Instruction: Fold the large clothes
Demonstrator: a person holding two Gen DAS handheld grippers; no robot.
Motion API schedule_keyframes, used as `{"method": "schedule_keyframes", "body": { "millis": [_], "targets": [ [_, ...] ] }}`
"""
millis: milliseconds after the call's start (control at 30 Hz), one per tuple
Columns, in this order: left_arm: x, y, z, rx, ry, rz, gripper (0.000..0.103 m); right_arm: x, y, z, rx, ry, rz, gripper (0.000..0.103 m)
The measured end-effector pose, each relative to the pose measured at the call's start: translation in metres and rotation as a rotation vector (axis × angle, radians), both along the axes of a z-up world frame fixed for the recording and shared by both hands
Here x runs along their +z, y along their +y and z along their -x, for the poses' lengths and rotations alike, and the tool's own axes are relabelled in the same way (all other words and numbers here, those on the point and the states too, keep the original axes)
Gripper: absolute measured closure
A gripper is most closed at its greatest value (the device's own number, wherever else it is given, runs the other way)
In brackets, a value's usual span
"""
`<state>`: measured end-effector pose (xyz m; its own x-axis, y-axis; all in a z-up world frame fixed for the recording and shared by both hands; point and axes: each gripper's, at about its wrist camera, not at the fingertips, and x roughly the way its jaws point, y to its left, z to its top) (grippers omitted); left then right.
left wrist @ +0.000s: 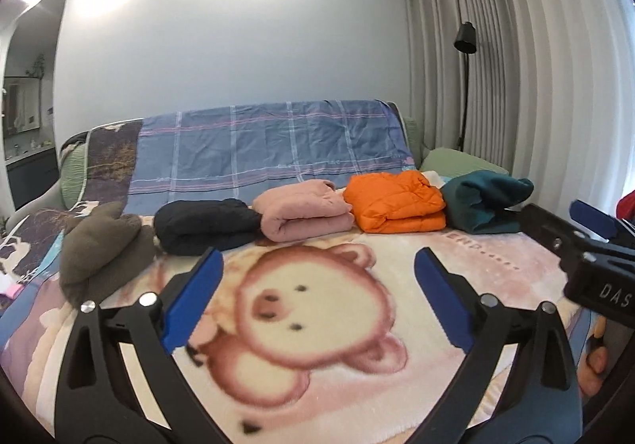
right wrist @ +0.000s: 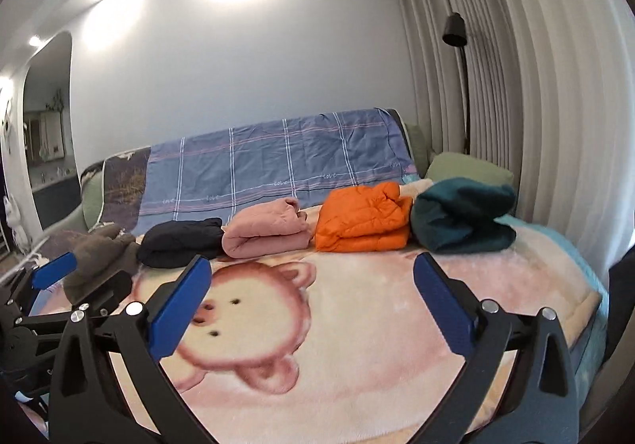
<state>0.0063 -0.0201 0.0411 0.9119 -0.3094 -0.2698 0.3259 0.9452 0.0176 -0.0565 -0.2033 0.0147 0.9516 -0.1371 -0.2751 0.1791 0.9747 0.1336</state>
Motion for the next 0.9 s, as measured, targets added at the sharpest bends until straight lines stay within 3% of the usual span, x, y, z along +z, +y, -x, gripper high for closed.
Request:
{"method": "schedule_keyframes", "body": {
  "millis": [100,467,700,900],
  "targets": [
    [-0.002,0.003,0.012,0.030,-0.005,-0.010,0.002,-0.005,0.004,0.006,0.027,0.028,0.033,0.001],
    [0.002,0.000,0.044,0.089,-0.019,-0.026,0.002,-0.004,-0.001,0.039,0.028,-0.004,0.033,0.001],
    [0.001,-0.007,0.052,0.134,-0.018,-0.070,0.002,-0.007,-0.004,0.045,0.009,-0.004,0.012,0.001],
    [-0.004,-0.007,0.053,0.132,0.005,-0.081,0.002,-0.009,0.003,0.044,-0.014,0.006,0.051,0.001]
  ]
}}
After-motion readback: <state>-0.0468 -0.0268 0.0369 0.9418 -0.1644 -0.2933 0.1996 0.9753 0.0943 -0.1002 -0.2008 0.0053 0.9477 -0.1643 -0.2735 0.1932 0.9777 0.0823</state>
